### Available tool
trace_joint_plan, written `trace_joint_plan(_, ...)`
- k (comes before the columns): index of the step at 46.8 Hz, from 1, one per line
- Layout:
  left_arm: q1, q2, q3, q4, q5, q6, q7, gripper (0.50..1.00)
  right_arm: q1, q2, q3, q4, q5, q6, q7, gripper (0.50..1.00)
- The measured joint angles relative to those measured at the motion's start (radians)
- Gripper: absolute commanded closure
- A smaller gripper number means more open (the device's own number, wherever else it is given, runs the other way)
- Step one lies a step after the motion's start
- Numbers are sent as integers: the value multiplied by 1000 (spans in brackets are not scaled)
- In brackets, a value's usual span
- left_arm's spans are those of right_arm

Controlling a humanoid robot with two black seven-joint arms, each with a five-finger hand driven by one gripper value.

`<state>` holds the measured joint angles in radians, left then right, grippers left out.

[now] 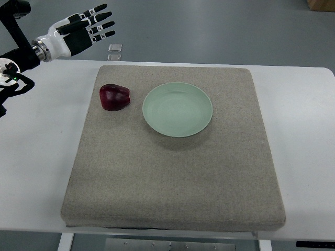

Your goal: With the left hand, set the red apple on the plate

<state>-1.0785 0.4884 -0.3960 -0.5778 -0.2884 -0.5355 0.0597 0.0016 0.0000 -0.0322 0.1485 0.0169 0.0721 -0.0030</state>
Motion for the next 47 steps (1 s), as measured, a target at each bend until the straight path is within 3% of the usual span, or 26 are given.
trace_joint_plan(27,-13,56,26,30,30,-20,-3,504,0,0,0,0,0,0,0,570)
trace_joint_plan(36,-35,80,32,19,367,-54,-15,504,0,0,0,0,0,0,0,570)
trace_joint_plan(47,-70,174,29,-101,750,-52,-137,504,0,0,0,-1,0,0,0,568)
